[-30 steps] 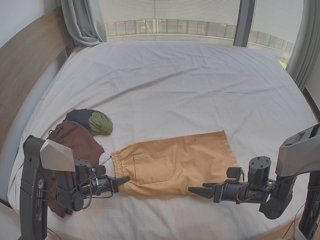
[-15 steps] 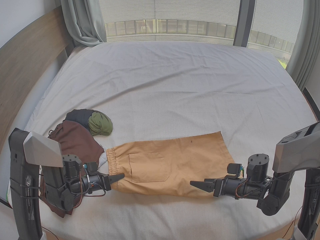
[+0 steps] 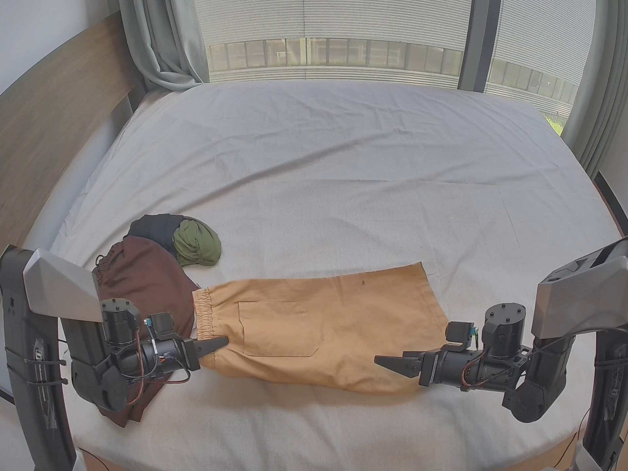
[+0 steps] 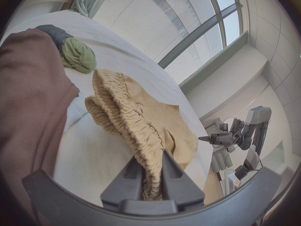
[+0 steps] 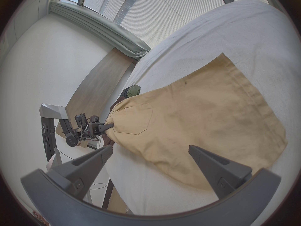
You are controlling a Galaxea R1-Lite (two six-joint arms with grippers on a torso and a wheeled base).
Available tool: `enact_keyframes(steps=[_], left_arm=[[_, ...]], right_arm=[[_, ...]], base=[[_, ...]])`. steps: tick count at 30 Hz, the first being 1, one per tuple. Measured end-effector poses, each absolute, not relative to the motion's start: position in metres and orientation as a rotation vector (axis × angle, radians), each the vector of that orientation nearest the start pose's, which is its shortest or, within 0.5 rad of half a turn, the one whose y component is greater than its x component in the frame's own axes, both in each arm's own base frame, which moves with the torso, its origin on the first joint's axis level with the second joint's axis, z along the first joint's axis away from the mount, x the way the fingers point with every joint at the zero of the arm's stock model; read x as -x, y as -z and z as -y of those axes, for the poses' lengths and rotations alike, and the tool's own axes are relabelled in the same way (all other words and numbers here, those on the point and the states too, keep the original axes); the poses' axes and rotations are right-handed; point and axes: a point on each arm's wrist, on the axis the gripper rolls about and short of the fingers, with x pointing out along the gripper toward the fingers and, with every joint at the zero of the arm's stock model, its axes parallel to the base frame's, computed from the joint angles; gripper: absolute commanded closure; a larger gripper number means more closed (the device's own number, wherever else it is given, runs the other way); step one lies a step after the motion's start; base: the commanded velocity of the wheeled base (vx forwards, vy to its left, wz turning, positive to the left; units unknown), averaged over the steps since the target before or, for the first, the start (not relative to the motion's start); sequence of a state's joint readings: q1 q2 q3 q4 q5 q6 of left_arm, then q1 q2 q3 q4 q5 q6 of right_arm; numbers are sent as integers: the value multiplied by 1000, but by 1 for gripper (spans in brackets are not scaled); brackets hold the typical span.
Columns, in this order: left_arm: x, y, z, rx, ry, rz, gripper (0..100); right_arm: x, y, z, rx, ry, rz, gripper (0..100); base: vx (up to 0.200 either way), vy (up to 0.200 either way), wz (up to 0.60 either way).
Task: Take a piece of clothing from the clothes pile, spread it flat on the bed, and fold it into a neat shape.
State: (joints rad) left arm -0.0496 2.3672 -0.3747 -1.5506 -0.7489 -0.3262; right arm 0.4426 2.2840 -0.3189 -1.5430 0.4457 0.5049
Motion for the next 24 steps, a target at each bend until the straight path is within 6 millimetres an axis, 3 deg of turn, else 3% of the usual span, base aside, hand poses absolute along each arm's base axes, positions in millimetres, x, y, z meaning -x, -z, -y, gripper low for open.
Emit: enact_keyframes(steps=[14,24], left_arm=[[-284,6,-1,503,694,-527,100],[-287,1,15,490,743,-523,100]], right_arm=[[-258,4,-134,-461,-752,-645,0],[-257,1,-134,-462,-755,-636,0]], base=[[0,0,0],[0,0,0]])
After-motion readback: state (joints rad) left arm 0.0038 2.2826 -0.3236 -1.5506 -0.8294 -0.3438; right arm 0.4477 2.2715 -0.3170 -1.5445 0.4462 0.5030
